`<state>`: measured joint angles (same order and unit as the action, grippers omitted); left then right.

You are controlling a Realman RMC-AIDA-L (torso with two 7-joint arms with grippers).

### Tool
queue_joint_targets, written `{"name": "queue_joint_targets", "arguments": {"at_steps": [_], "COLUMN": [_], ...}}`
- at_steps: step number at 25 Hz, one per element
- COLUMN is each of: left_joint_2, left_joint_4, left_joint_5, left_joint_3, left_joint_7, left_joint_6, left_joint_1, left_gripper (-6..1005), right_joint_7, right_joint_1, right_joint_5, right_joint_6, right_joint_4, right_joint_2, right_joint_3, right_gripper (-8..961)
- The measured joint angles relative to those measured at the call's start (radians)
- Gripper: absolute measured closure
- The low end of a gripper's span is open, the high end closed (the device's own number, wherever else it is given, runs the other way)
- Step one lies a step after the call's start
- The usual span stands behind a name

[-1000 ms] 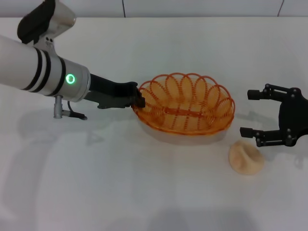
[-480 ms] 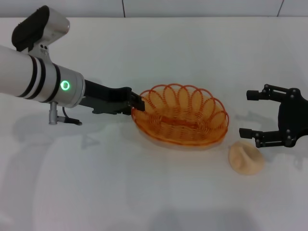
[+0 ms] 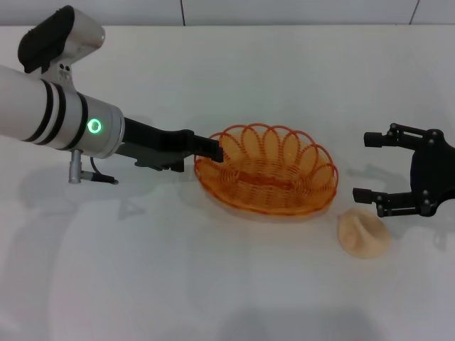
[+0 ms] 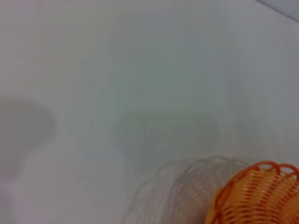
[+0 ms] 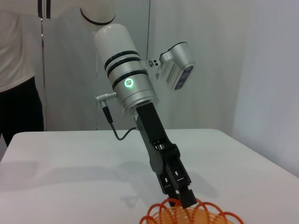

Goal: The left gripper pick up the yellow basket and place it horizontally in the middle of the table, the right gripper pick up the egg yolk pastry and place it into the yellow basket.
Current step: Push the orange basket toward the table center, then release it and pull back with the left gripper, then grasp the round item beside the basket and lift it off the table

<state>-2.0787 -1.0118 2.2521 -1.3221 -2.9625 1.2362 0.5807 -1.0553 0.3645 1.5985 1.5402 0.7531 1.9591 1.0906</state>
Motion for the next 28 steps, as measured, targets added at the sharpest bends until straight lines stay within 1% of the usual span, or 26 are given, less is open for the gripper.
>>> {"name": "queue_joint_targets", "arguments": {"at_steps": [3, 6, 8, 11, 14, 18, 20, 24, 28], "left_joint_2": [0.002, 0.007, 0.009, 0.012, 0.007, 0.002, 0.0, -0.003, -0.004], "left_joint_4": [-0.003, -0.017, -0.044, -0.103, -0.156, -0.192, -0.192, -0.189, -0.169], "left_joint_5": [0.004, 0.007, 0.014, 0.021, 0.016, -0.008, -0.059, -0.153, -0.24], "left_joint_3": [0.0, 0.006, 0.014, 0.043, 0.093, 0.125, 0.131, 0.131, 0.13], "left_joint_7": [0.01, 0.034, 0.052, 0.119, 0.257, 0.456, 0.607, 0.846, 1.005], "left_joint_6": [0.004, 0.025, 0.044, 0.076, 0.107, 0.116, 0.111, 0.1, 0.077], "left_joint_1": [-0.002, -0.005, -0.014, -0.046, -0.086, -0.143, -0.175, -0.229, -0.263], "left_gripper": [259, 118, 118, 119, 120, 121, 121, 122, 123], "right_joint_7": [-0.001, -0.006, -0.008, -0.01, -0.017, -0.029, -0.033, -0.035, -0.035], "right_joint_1": [0.0, -0.002, -0.002, -0.002, -0.007, -0.015, -0.022, -0.035, -0.054], "right_joint_5": [-0.001, -0.002, -0.002, -0.004, -0.005, -0.005, -0.005, -0.004, -0.004], "right_joint_6": [-0.001, -0.001, -0.002, -0.001, -0.001, -0.001, 0.0, 0.0, 0.0], "right_joint_4": [-0.001, -0.002, -0.002, -0.007, -0.01, -0.012, -0.012, -0.011, -0.009], "right_joint_2": [0.002, 0.003, 0.003, 0.003, 0.004, 0.007, 0.01, 0.014, 0.017], "right_joint_3": [0.0, 0.0, 0.0, -0.002, -0.01, -0.022, -0.028, -0.033, -0.05], "right_gripper": [78, 78, 78, 78, 79, 79, 79, 79, 79]}}
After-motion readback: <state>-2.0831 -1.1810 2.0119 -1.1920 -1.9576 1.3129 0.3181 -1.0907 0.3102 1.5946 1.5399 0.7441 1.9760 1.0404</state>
